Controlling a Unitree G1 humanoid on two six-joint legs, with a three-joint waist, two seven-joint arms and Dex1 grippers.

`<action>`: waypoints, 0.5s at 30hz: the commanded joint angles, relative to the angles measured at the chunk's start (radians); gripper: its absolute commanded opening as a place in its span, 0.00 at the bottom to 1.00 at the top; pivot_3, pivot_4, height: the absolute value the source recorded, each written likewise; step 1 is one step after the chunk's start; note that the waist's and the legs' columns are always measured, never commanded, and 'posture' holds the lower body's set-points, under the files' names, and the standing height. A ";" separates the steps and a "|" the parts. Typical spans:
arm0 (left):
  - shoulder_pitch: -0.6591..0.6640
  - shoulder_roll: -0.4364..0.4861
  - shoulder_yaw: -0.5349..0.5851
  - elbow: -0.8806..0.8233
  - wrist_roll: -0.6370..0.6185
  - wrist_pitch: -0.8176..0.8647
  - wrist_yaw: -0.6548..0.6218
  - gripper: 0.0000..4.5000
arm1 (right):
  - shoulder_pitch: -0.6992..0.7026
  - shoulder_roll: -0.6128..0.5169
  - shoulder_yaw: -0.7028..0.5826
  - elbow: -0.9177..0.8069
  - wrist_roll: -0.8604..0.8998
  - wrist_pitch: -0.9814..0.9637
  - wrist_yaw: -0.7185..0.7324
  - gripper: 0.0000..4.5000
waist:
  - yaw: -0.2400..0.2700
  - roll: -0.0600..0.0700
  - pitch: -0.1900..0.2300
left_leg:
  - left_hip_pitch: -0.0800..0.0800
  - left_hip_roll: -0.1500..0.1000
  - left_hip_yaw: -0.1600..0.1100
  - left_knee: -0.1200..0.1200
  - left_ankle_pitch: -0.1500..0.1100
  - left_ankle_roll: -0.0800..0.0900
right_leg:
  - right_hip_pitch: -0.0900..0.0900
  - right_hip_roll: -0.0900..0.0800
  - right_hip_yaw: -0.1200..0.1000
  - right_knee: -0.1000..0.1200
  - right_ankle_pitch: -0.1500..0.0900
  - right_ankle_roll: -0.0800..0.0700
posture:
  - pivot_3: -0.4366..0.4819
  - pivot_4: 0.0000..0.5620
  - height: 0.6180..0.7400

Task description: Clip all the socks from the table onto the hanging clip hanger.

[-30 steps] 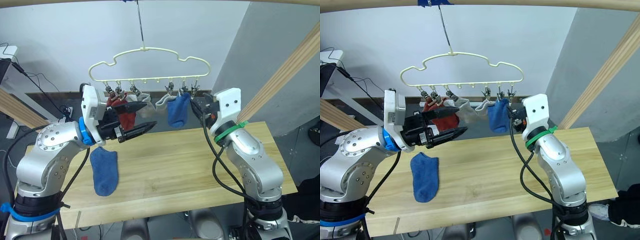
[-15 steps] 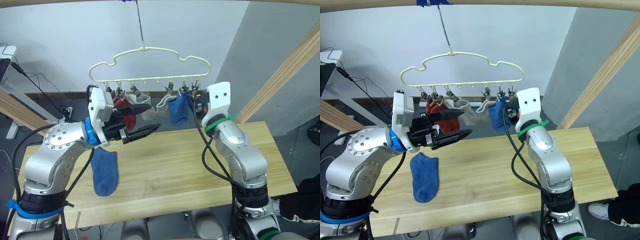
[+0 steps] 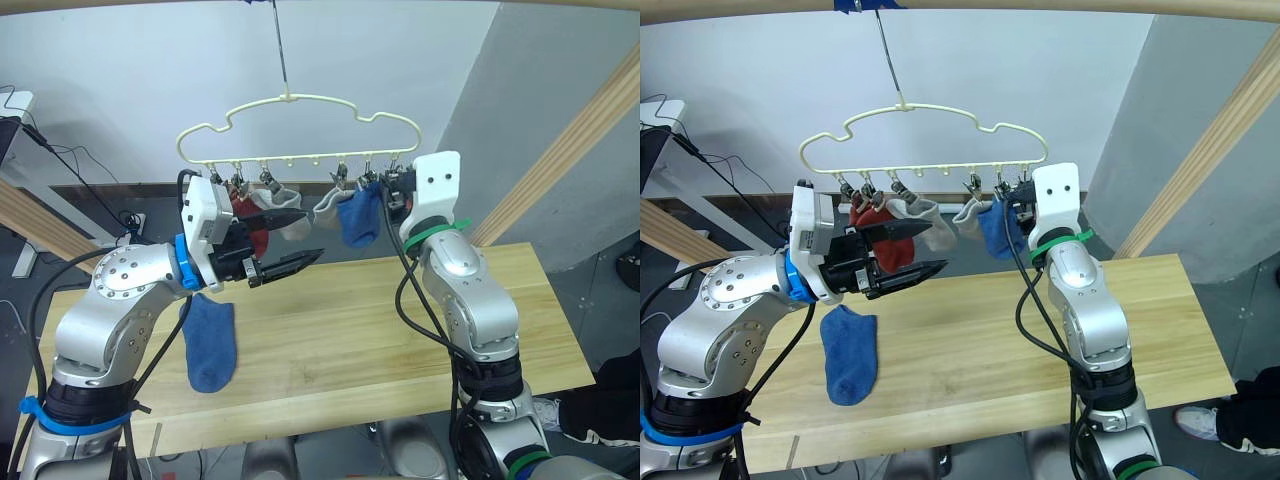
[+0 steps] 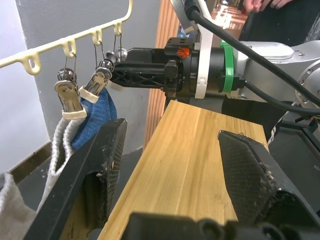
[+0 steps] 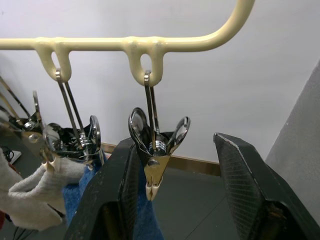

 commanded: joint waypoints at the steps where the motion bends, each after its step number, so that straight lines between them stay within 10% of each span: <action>1: -0.004 -0.002 0.002 -0.013 0.004 -0.017 -0.007 0.72 | -0.018 0.015 -0.015 -0.042 -0.010 -0.013 -0.019 0.53 | 0.000 0.000 0.000 | 0.000 0.000 0.000 0.000 0.000 0.000 | 0.000 0.000 0.000 0.000 0.000 0.000 | 0.29 0.48 1.00; 15: -0.002 -0.004 -0.008 -0.018 0.012 -0.018 -0.014 0.72 | -0.039 0.107 -0.074 -0.099 0.033 0.088 -0.045 0.53 | 0.000 0.000 0.000 | 0.000 0.000 0.000 0.000 0.000 0.000 | 0.000 0.000 0.000 0.000 0.000 0.000 | 0.29 0.48 1.00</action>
